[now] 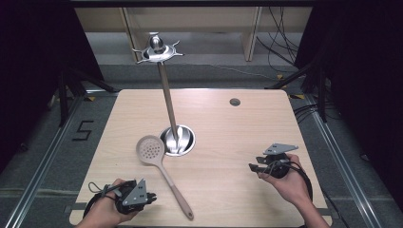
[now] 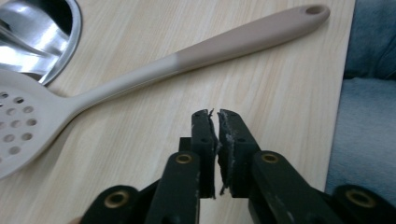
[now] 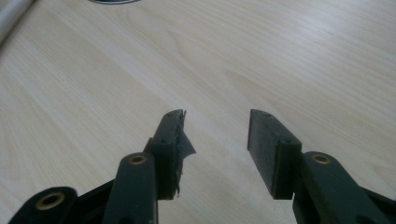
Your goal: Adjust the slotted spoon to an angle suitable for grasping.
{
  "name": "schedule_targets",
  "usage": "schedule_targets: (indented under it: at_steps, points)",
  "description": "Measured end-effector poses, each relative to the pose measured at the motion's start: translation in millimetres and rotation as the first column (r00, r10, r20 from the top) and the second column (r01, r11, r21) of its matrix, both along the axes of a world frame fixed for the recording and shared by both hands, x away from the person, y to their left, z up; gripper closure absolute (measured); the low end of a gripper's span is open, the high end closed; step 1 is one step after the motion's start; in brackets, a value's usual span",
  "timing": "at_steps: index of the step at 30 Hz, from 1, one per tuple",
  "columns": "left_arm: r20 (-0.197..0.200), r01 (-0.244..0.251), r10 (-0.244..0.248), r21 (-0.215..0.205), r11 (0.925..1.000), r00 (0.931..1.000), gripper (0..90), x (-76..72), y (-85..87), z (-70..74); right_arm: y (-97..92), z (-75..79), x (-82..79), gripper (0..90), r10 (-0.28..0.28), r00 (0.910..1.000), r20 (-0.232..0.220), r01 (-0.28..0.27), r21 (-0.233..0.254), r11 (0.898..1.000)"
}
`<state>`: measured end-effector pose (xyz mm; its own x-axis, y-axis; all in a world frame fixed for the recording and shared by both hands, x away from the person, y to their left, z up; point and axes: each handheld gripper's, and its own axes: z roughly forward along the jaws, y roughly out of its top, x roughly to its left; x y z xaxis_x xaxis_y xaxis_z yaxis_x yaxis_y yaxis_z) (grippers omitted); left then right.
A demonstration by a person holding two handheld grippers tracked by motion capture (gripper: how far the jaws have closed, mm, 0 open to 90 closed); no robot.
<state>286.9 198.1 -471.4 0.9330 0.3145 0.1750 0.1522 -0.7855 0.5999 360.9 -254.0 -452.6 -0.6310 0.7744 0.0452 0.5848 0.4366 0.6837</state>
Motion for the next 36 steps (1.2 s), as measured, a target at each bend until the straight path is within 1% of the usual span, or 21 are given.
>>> schedule_targets:
  at_steps: [4, 7, 10, 11, 14, 16, 19, 21, 22, 23, 24, 25, 26, 27, 28, 29, 30, 31, 32, 33, 36]
  points:
    - [-0.07, 0.042, -0.039, 0.034, 0.9985, 0.9968, 89.0, 7.0, -11.6, 2.1, -2.8, 0.0, -0.1, 64.2, -0.013, 0.9998, -0.015, 0.013, 0.008, 1.0]
    - [-0.09, 0.068, -0.063, 0.061, 0.9958, 0.994, 89.2, 7.8, -26.2, 0.8, -4.4, -0.9, 1.1, 69.5, -0.006, 1.0, 0.006, 0.006, -0.001, 1.0]
    - [-0.102, 0.131, -0.119, 0.115, 0.9847, 0.9876, 89.3, 8.5, -42.7, 2.1, -4.1, 4.5, 1.1, 72.4, 0.006, 1.0, -0.005, -0.006, -0.032, 0.999]
    - [-0.115, 0.128, -0.117, 0.093, 0.9874, 0.9864, 89.3, 6.4, -49.1, 0.9, -3.7, 5.0, 1.7, 73.0, 0.013, 0.9999, 0.01, -0.013, -0.033, 0.999]
    - [-0.107, 0.171, -0.158, 0.126, 0.9771, 0.9816, 89.3, 9.4, -62.4, 2.8, -1.5, 6.6, -0.4, 73.3, 0.007, 1.0, 0.007, -0.006, -0.038, 0.999]
    - [-0.13, 0.169, -0.153, 0.13, 0.9769, 0.9797, 89.3, 11.4, -68.3, 1.1, -0.5, 6.4, -1.4, 73.0, 0.009, 1.0, 0.003, -0.009, -0.041, 0.999]
    - [-0.148, 0.197, -0.174, 0.157, 0.9677, 0.9735, 89.3, 14.5, -74.4, -0.6, -1.0, 4.4, -0.4, 72.3, 0.009, 0.9998, 0.02, -0.008, -0.034, 0.999]
    - [-0.153, 0.208, -0.183, 0.171, 0.963, 0.9712, 89.3, 15.9, -77.9, -1.7, -2.3, 5.9, -0.8, 71.9, -0.001, 1.0, -0.007, 0.001, -0.031, 1.0]
    - [-0.155, 0.238, -0.208, 0.212, 0.9478, 0.9657, 89.3, 18.7, -79.0, 0.0, -3.7, 5.0, 0.6, 71.6, -0.001, 1.0, -0.008, 0.0, -0.037, 0.999]
    - [-0.169, 0.22, -0.191, 0.176, 0.9595, 0.9669, 89.3, 17.0, -81.2, -3.4, -3.7, 5.0, 0.6, 71.6, -0.001, 1.0, -0.008, 0.0, -0.037, 0.999]
    - [-0.168, 0.252, -0.218, 0.218, 0.9428, 0.9612, 89.3, 19.4, -82.0, -2.7, -4.2, 4.6, 1.4, 71.5, -0.001, 1.0, -0.002, 0.0, -0.038, 0.999]
    - [-0.179, 0.25, -0.213, 0.214, 0.9444, 0.9604, 89.3, 18.6, -83.3, -4.7, -4.5, 4.2, 2.1, 71.3, 0.005, 1.0, 0.005, -0.005, -0.038, 0.999]
    - [-0.179, 0.259, -0.221, 0.231, 0.9377, 0.9587, 89.3, 19.1, -83.9, -5.5, -4.1, 4.6, 1.5, 71.2, -0.001, 1.0, -0.002, 0.001, -0.038, 0.999]
    - [-0.191, 0.24, -0.201, 0.208, 0.9483, 0.9608, 89.3, 17.0, -84.9, -8.7, -4.1, 4.8, 1.4, 71.1, 0.005, 1.0, 0.001, -0.005, -0.038, 0.999]
    - [-0.186, 0.265, -0.223, 0.249, 0.9316, 0.9569, 89.3, 19.3, -84.9, -7.7, -3.9, 4.8, 1.5, 71.0, 0.009, 0.9999, 0.008, -0.008, -0.038, 0.999]
    - [-0.189, 0.276, -0.23, 0.269, 0.923, 0.9547, 89.4, 20.1, -85.2, -7.6, -3.3, 4.9, 0.8, 70.9, 0.005, 0.9999, 0.01, -0.005, -0.031, 0.999]
    - [-0.19, 0.277, -0.231, 0.271, 0.9218, 0.9541, 89.3, 20.3, -86.1, -8.0, -2.3, 2.9, 1.2, 70.8, -0.001, 0.9995, 0.031, 0.002, -0.024, 1.0]
    - [-0.187, 0.27, -0.226, 0.256, 0.9282, 0.956, 89.3, 19.8, -87.7, -9.1, -1.3, 1.0, 1.7, 70.7, -0.007, 0.9988, 0.049, 0.007, -0.013, 1.0]
    - [-0.188, 0.287, -0.241, 0.276, 0.9174, 0.9521, 89.3, 20.9, -88.9, -8.2, -1.5, 2.6, 1.4, 70.6, -0.002, 0.9995, 0.032, 0.003, -0.026, 1.0]
    - [-0.191, 0.281, -0.235, 0.266, 0.9221, 0.953, 89.3, 20.3, -90.6, -9.3, -1.2, 2.5, 1.5, 70.5, 0.0, 0.9995, 0.033, 0.001, -0.027, 1.0]
    - [-0.192, 0.293, -0.246, 0.282, 0.9136, 0.9501, 89.3, 22.9, -94.4, -9.4, -1.3, 5.0, 0.3, 70.4, 0.004, 1.0, 0.006, -0.004, -0.035, 0.999]
